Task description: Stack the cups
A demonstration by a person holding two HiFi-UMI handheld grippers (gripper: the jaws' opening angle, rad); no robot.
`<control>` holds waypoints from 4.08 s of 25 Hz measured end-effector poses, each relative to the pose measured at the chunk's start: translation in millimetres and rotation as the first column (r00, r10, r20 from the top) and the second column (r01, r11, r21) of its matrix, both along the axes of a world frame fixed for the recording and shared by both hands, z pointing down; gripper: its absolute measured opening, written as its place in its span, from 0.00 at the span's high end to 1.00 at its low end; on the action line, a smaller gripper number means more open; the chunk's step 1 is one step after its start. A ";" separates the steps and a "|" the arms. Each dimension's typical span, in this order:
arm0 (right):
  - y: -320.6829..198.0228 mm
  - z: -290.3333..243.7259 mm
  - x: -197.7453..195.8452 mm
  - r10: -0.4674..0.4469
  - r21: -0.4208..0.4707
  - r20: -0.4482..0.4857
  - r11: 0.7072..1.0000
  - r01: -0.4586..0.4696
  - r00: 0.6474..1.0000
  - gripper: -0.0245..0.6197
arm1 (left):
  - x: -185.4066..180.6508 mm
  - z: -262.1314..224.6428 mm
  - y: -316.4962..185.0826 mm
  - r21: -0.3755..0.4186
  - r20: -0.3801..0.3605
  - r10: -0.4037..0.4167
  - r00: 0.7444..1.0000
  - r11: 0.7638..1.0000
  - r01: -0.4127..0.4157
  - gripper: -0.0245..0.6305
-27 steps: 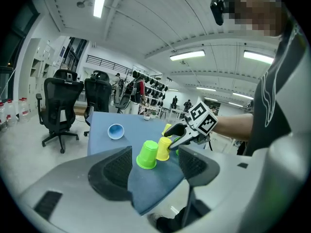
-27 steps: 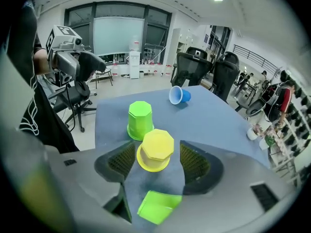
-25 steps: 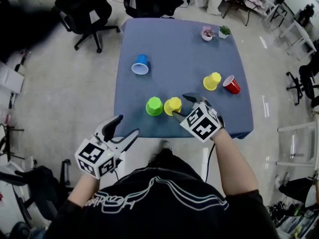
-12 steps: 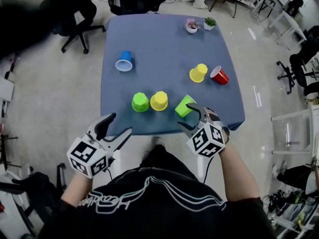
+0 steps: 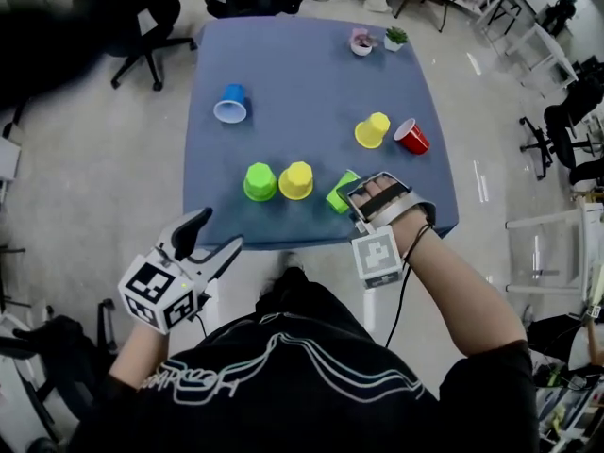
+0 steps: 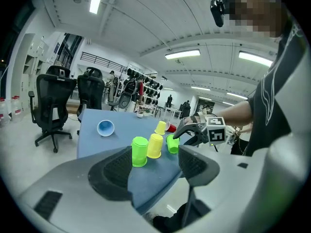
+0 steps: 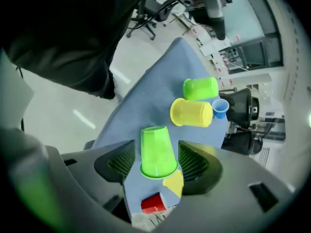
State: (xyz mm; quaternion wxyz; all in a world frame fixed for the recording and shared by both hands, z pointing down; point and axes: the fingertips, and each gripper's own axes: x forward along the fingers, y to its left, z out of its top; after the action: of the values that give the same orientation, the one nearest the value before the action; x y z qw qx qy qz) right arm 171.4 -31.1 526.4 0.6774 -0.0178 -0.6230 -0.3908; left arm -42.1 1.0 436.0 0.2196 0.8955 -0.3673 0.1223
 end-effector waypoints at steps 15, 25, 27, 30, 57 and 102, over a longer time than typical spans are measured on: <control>-11.2 30.9 -5.1 -0.121 0.041 -0.168 0.991 0.130 0.978 0.58 | -21.2 11.4 6.9 -0.018 0.008 -0.054 0.998 0.998 0.054 0.49; -16.4 -6.7 -21.7 0.062 0.036 0.128 0.997 -0.067 0.990 0.59 | -18.4 4.8 2.5 -0.008 0.013 -0.035 0.999 0.999 0.035 0.49; -22.5 -20.1 -20.0 0.160 0.018 0.238 0.986 -0.169 0.958 0.59 | -15.6 0.0 0.5 0.000 0.011 -0.027 1.000 1.000 0.027 0.49; -29.5 -41.7 -24.6 0.320 -0.074 0.449 0.944 -0.322 0.834 0.59 | -11.5 -8.3 -0.9 0.020 0.010 -0.011 1.000 1.000 0.011 0.49; -69.3 -39.4 -25.1 0.650 -0.623 0.750 0.632 -0.461 -0.124 0.59 | 5.2 -27.2 -11.1 0.033 -0.014 0.046 0.999 0.998 -0.046 0.72; -156.1 -78.0 79.9 0.622 -0.620 0.750 0.544 -0.565 -0.223 0.53 | 62.9 -60.2 -84.8 0.038 -0.059 0.026 0.998 0.999 -0.024 0.93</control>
State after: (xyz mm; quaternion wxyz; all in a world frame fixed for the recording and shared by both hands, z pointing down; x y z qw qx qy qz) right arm 251.3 -187.2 448.5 0.2215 0.5125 -0.8255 0.0829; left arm 20.9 -83.8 375.8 0.2121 0.9073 -0.3514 0.0914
